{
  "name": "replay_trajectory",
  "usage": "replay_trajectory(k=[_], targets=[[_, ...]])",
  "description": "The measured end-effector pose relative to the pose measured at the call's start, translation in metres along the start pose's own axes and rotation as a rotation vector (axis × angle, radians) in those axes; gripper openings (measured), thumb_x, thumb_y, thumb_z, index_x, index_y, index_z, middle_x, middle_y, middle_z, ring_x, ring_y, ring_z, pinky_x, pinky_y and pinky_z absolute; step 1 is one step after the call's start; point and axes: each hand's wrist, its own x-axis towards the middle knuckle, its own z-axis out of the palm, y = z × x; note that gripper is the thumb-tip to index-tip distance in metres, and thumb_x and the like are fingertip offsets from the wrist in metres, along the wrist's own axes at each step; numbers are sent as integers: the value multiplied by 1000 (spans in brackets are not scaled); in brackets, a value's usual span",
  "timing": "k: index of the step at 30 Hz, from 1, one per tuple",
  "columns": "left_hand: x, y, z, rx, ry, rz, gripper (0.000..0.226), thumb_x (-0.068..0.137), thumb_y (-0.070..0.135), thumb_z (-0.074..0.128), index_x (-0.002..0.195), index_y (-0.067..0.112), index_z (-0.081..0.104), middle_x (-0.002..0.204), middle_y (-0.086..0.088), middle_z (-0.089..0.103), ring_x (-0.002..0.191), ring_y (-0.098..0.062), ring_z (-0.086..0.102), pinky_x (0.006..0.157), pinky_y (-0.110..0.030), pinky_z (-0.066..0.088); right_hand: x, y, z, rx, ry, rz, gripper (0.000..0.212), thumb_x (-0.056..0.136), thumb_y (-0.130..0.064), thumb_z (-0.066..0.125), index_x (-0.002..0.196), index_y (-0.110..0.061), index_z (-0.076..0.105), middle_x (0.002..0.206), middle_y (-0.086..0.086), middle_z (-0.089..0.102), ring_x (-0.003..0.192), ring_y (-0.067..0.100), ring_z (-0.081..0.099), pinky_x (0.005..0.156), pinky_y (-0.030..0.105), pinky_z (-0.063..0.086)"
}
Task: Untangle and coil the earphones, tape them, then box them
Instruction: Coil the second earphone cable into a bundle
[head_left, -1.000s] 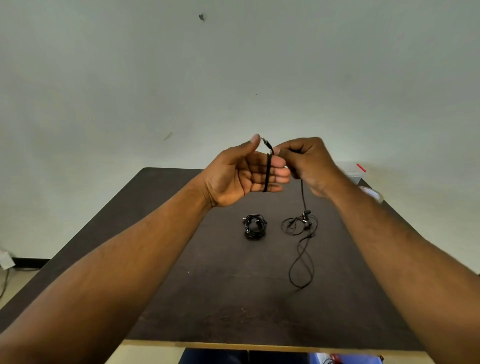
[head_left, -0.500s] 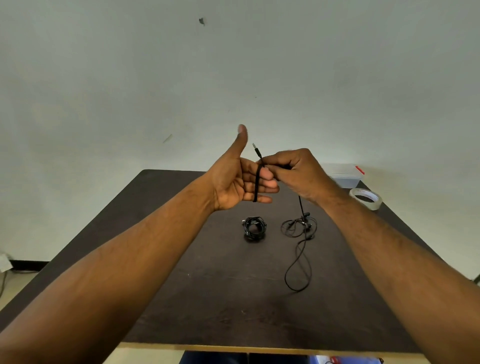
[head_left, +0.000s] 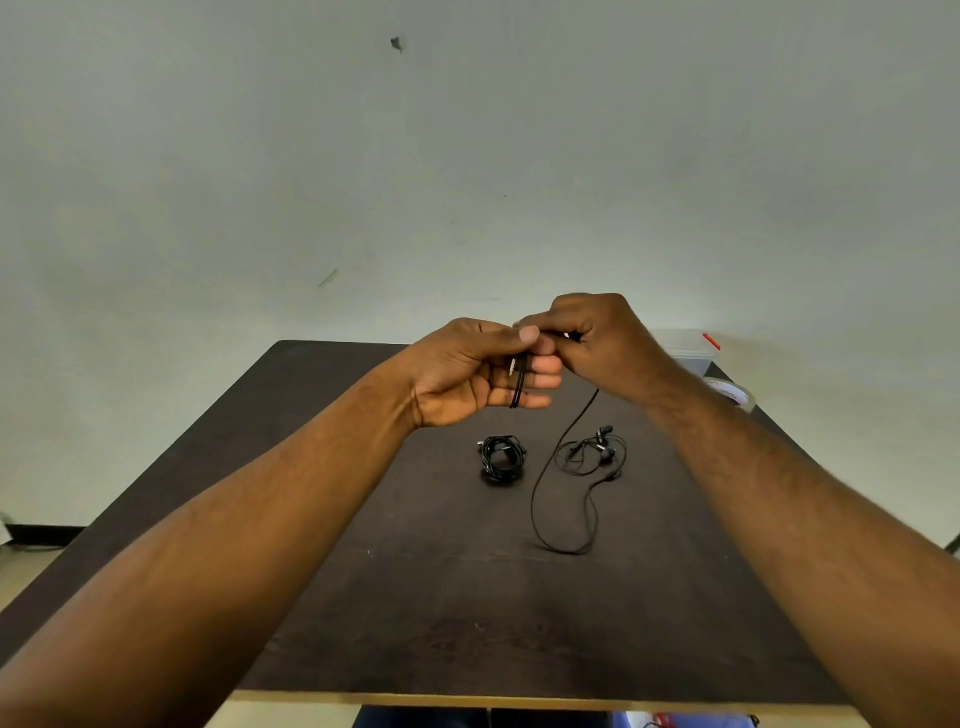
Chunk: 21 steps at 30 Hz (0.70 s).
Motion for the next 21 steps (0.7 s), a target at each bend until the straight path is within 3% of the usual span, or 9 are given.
replay_trajectory(k=[3, 5, 7, 9, 11, 13, 15, 18, 21], targets=[[1, 5, -2, -103, -33, 129, 24, 83, 17, 60, 94, -1, 72, 91, -17, 73, 88, -27, 72, 81, -44, 59, -10, -2, 11, 250, 25, 213, 31, 91, -7, 63, 75, -33, 68, 62, 8, 62, 58, 1, 52, 59, 20, 43], [3, 10, -5, -146, 7, 234, 24, 81, 17, 59, 90, 1, 74, 90, -16, 73, 89, -27, 72, 82, -43, 59, -20, -6, 21, 274, -12, 274, 30, 94, -13, 61, 70, -31, 65, 53, 1, 58, 49, 1, 47, 53, 16, 38], [4, 15, -9, -198, 67, 330, 23, 80, 19, 59, 86, 4, 75, 90, -13, 74, 90, -26, 73, 80, -42, 60, -32, -12, 30, 271, -121, 290, 16, 96, -18, 59, 91, -26, 72, 51, -11, 53, 48, -1, 47, 54, 12, 37], [6, 17, -17, -263, 148, 402, 23, 81, 21, 59, 90, 4, 73, 91, -12, 75, 92, -26, 72, 79, -41, 60, -43, -19, 33, 235, -216, 260, 20, 96, -17, 58, 113, -17, 69, 57, -24, 59, 57, -7, 55, 61, 7, 39], [9, 15, -26, -246, 257, 430, 25, 84, 22, 60, 98, 3, 68, 94, -11, 75, 95, -26, 72, 81, -41, 59, -48, -25, 31, 160, -258, 186, 18, 96, -19, 58, 107, -13, 71, 71, -22, 67, 69, -3, 63, 63, 12, 44], [11, 6, -29, -92, 324, 429, 30, 82, 22, 63, 103, 1, 68, 96, -12, 75, 99, -27, 71, 84, -40, 59, -41, -31, 23, 89, -208, 132, 22, 96, -25, 58, 87, -8, 68, 67, -2, 64, 61, 8, 58, 60, 28, 47], [9, -6, -25, 108, 254, 426, 25, 79, 21, 64, 96, 4, 72, 91, -8, 76, 93, -20, 72, 81, -33, 58, -29, -36, 7, 32, -132, 93, 27, 94, -23, 61, 71, -8, 59, 55, 2, 52, 51, 10, 45, 53, 27, 36], [6, -19, -16, 333, 29, 403, 19, 82, 22, 61, 80, 16, 79, 76, -1, 74, 72, -11, 64, 78, -33, 57, -10, -47, -21, -10, -138, 72, 12, 86, -21, 71, 78, -14, 74, 59, -5, 64, 53, 11, 56, 53, 20, 39], [4, -22, -20, 324, -37, 282, 28, 80, 27, 64, 95, 7, 76, 97, -16, 74, 97, -28, 70, 91, -44, 55, 1, -53, -47, 100, -146, 151, 8, 74, -18, 82, 76, -13, 76, 65, -1, 69, 55, 4, 57, 54, 16, 42]])
